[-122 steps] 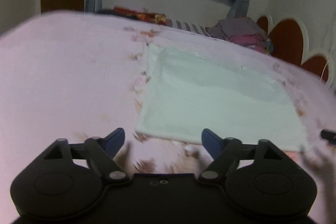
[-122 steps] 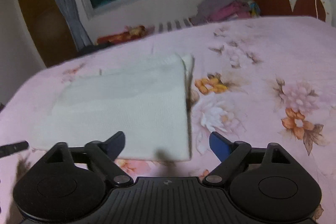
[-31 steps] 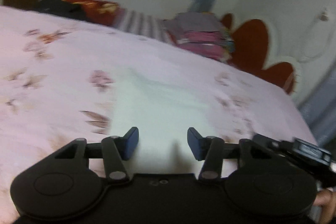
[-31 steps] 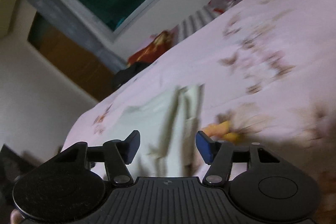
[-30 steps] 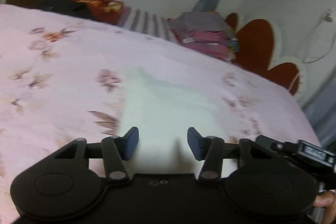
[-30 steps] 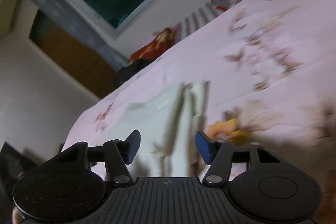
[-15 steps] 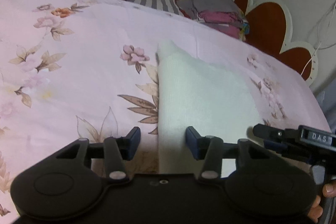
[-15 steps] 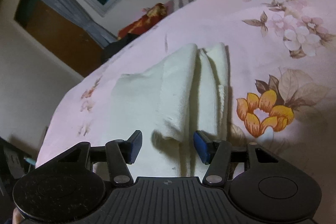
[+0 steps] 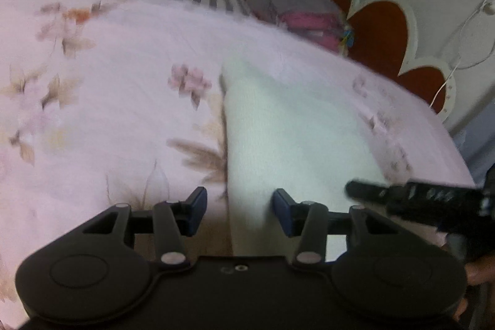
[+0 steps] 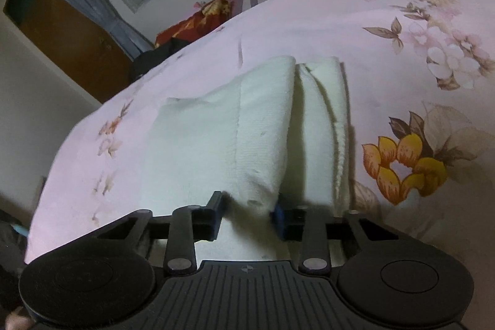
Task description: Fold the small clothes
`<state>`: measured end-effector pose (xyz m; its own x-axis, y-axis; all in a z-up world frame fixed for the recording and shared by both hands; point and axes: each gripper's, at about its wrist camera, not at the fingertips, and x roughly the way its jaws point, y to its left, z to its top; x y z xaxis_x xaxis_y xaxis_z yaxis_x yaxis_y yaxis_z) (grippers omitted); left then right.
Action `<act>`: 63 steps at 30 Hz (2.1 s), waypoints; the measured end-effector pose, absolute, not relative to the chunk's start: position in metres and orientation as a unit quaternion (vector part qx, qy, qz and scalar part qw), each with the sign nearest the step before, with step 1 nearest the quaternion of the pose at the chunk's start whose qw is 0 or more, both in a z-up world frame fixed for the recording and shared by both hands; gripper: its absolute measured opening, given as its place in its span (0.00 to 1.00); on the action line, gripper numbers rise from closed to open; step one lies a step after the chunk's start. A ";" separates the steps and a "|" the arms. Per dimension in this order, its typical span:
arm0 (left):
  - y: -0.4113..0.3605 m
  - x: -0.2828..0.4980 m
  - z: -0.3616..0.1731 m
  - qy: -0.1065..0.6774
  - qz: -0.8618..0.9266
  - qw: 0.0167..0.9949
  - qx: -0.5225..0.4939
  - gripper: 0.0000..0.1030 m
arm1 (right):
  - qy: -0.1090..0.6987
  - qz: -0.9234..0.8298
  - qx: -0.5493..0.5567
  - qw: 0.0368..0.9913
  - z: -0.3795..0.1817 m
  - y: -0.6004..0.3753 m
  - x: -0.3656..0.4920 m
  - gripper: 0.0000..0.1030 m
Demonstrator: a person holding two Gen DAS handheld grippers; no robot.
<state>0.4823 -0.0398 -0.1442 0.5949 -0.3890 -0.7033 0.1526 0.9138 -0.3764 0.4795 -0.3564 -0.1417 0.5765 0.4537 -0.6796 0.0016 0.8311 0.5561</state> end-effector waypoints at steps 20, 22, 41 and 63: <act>-0.100 0.498 -0.143 0.454 -0.201 0.867 -0.035 0.46 | 0.431 0.131 0.244 0.859 -0.147 -0.385 0.467 0.13; -0.096 0.498 -0.144 0.457 -0.200 0.865 -0.044 0.46 | 0.435 0.137 0.242 0.856 -0.147 -0.384 0.467 0.13; -0.109 0.584 -0.124 0.397 -0.238 0.885 -0.051 0.41 | 0.386 0.134 0.127 0.904 -0.122 -0.377 0.545 0.11; -0.102 0.547 -0.126 0.392 -0.288 0.873 -0.045 0.42 | 0.398 0.132 0.075 0.905 -0.123 -0.378 0.515 0.11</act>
<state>0.5473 -0.1016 -0.1258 0.5270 -0.5384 -0.6575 0.4677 0.8297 -0.3046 0.5145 -0.3784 -0.1229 0.6483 0.2994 -0.7000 -0.1793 0.9536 0.2418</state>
